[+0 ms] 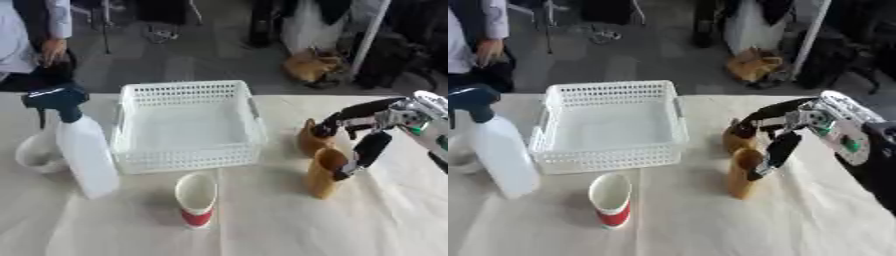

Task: Pick up objects on the table and place them in the box.

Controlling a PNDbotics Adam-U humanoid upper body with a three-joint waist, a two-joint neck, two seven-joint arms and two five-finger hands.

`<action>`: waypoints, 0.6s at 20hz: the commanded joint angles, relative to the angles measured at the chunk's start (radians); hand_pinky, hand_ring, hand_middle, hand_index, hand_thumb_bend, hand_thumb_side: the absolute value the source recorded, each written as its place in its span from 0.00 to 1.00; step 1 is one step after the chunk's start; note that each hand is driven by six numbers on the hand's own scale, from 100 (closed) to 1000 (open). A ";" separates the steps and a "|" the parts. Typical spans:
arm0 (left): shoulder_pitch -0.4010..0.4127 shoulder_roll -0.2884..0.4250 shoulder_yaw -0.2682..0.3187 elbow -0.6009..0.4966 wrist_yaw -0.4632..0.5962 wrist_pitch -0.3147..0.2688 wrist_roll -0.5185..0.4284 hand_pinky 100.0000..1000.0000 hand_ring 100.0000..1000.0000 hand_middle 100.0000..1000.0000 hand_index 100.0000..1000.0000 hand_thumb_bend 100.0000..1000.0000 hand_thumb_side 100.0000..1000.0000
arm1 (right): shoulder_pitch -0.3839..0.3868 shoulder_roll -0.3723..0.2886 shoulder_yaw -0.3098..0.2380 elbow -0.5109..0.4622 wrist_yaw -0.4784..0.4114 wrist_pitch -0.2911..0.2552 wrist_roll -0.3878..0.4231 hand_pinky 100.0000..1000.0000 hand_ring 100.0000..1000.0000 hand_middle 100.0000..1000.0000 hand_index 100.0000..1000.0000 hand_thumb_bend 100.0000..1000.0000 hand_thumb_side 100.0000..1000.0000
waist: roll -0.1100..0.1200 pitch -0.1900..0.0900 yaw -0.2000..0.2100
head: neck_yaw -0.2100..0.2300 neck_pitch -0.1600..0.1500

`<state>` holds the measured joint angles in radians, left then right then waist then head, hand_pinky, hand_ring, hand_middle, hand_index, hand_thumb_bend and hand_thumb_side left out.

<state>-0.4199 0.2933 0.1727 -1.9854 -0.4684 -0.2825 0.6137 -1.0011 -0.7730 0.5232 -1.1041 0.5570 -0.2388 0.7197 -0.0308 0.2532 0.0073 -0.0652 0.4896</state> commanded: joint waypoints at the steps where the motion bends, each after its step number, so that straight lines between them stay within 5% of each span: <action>1: -0.007 0.014 0.007 -0.015 0.004 0.000 -0.004 1.00 0.92 0.79 0.80 0.00 1.00 | -0.010 -0.044 -0.004 -0.021 -0.014 0.008 0.000 0.60 0.86 0.85 1.00 0.55 0.45 | 0.002 -0.022 0.000 | -0.002 0.002; 12: -0.006 0.010 0.007 -0.015 0.008 0.000 -0.008 1.00 0.92 0.79 0.80 0.00 1.00 | -0.005 -0.031 0.005 -0.004 -0.025 0.009 0.015 0.59 0.85 0.85 1.00 0.54 0.46 | 0.005 -0.019 0.005 | -0.005 0.003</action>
<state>-0.4198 0.2933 0.1727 -1.9854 -0.4635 -0.2817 0.6099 -0.9930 -0.7781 0.5334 -1.1070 0.5421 -0.2302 0.7315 -0.0277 0.2532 0.0130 -0.0663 0.4896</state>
